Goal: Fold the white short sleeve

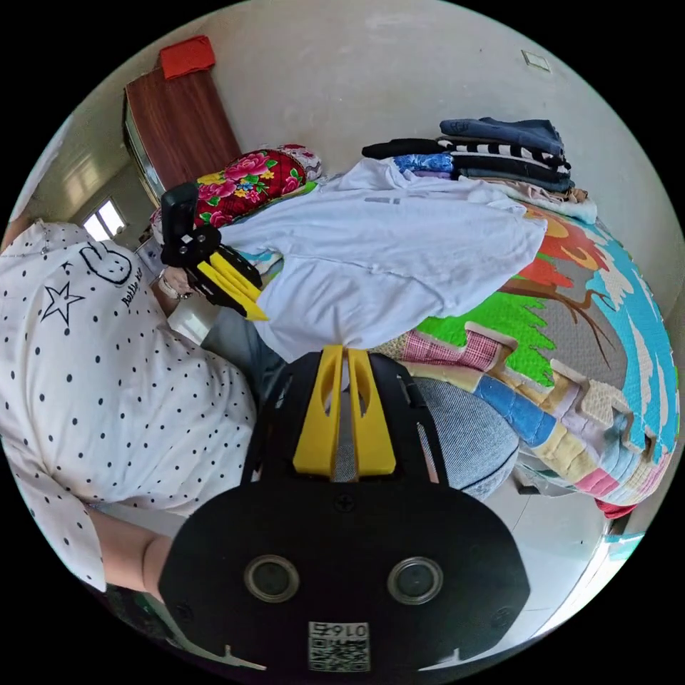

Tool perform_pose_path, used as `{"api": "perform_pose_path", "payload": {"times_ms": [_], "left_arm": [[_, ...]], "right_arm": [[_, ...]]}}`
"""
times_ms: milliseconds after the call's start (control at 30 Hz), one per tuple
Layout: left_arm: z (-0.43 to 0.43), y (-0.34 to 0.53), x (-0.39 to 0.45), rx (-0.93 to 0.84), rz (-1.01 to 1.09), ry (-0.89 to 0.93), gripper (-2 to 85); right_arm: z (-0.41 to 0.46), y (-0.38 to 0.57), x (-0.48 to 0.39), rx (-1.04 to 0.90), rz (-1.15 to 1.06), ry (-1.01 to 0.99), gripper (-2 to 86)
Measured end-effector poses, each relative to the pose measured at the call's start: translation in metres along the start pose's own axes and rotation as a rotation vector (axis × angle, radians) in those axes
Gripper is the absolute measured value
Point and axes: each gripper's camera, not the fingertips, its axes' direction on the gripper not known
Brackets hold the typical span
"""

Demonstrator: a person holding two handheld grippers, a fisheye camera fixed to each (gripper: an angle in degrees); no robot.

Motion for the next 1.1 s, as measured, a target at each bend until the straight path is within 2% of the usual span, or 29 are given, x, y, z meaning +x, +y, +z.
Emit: {"api": "perform_pose_path", "payload": {"times_ms": [167,233,333,367,400,467,533,567,600,700,833,900,1000,1100], "left_arm": [[-0.038,0.014,-0.023,0.200,0.018,0.265,-1.0],[-0.051,0.015,-0.030,0.270,0.052,0.324,-1.0],[-0.069,0.010,-0.047,0.361,0.082,0.331,-1.0],[-0.075,0.005,-0.063,0.397,0.021,0.318,-1.0],[-0.078,0.003,-0.075,0.419,-0.040,0.318,-1.0],[-0.076,0.004,-0.141,0.503,-0.432,0.390,-0.9],[-0.065,0.019,-0.183,0.546,-0.666,0.439,-0.8],[-0.060,0.028,-0.198,0.570,-0.722,0.427,-0.8],[-0.058,0.032,-0.202,0.569,-0.747,0.413,-0.8],[-0.058,0.050,-0.204,0.582,-0.788,0.304,-0.6],[-0.061,0.060,-0.196,0.529,-0.762,0.195,1.2],[-0.058,0.053,-0.189,0.474,-0.707,0.177,2.4],[-0.045,0.036,-0.175,0.375,-0.609,0.173,4.0],[-0.033,0.020,-0.164,0.300,-0.539,0.152,5.2]], "right_arm": [[-0.041,0.022,-0.020,0.103,-0.106,-0.037,0.7],[-0.063,0.031,-0.029,0.201,-0.184,-0.039,0.7],[-0.085,0.034,-0.030,0.346,-0.278,-0.081,0.8],[-0.088,0.031,-0.026,0.366,-0.277,-0.098,0.9],[-0.094,0.022,-0.013,0.405,-0.232,-0.141,1.0],[-0.098,0.001,0.024,0.461,-0.042,-0.211,1.5],[-0.087,-0.025,0.086,0.471,0.326,-0.236,3.1],[-0.082,-0.029,0.100,0.456,0.412,-0.223,3.6],[-0.072,-0.033,0.118,0.422,0.507,-0.193,5.2],[-0.062,-0.034,0.126,0.371,0.528,-0.123,8.4],[-0.074,-0.020,0.094,0.394,0.391,0.092,9.5],[-0.075,-0.015,0.083,0.352,0.327,0.131,10.3],[-0.069,-0.012,0.071,0.238,0.222,0.115,11.4],[-0.063,-0.013,0.071,0.214,0.185,0.072,11.9]]}}
